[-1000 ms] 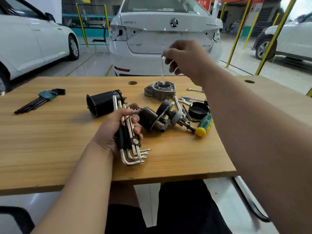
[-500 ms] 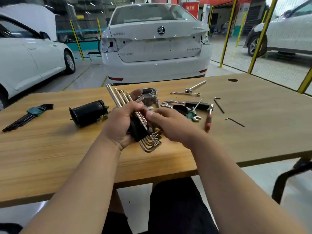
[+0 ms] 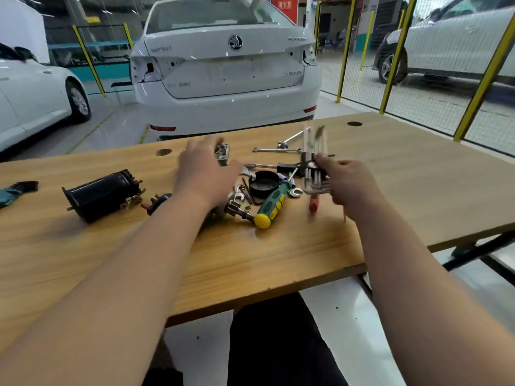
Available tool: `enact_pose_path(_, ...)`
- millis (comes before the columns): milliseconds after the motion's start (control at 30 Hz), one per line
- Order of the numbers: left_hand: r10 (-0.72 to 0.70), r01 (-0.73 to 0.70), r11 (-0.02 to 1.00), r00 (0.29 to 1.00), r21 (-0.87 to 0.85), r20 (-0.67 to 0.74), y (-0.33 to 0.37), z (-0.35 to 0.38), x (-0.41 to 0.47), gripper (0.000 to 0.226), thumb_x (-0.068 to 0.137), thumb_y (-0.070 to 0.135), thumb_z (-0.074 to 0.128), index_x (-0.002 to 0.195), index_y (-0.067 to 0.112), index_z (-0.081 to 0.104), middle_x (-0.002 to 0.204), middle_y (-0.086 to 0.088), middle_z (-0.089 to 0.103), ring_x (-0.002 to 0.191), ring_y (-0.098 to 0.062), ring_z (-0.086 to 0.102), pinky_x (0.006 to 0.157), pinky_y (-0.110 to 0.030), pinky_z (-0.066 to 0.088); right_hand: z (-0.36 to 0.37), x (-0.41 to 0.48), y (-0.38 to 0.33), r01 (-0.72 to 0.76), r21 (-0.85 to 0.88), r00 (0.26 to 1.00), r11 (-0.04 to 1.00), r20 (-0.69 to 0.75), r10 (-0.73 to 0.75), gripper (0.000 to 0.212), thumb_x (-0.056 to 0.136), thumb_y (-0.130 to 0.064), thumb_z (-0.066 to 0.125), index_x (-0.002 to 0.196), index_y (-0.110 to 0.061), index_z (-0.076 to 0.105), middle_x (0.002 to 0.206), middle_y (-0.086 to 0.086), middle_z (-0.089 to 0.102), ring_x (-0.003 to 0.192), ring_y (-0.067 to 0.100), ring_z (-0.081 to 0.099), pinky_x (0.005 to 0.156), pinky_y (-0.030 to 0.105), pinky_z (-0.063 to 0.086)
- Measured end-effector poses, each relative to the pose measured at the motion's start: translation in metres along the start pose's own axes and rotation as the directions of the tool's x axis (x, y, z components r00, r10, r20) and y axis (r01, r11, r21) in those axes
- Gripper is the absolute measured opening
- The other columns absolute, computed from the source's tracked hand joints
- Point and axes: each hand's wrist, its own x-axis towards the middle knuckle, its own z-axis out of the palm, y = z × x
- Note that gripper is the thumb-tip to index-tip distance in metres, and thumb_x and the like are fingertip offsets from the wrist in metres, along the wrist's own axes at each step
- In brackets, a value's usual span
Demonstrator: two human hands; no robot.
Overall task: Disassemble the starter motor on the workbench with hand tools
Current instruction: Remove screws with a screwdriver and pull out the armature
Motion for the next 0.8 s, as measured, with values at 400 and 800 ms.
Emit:
enact_pose_path(400,-0.244,0.223,0.969,0.925,0.102,0.29,-0.073,-0.033,-0.013,0.035,0.086,0.059,0.06,0.091,0.026,0.07,0.08,0.002,0.07,0.077,-0.016,0.065,0.073,-0.037,0.055,-0.004,0.02,0.0,-0.203,-0.588,0.959,0.783,-0.28,0.038,0.043,0.087,-0.033,0.046,0.121,-0.007,0.053,0.121,0.016,0.059,0.11,0.038,0.056,0.08,0.039,0.041)
enact_pose_path(800,-0.124,0.112,0.962,0.992,-0.249,-0.032,-0.108,-0.026,-0.031,0.022,0.092,0.044,0.059,0.076,0.033,0.067,0.068,0.015,0.068,0.068,0.002,0.063,0.055,-0.02,0.041,0.108,-0.026,-0.054,-0.062,0.307,0.906,0.95,0.416,-0.075,0.022,0.102,-0.016,0.04,0.113,-0.016,0.058,0.068,0.004,0.068,0.041,0.013,0.045,0.04,0.025,0.039)
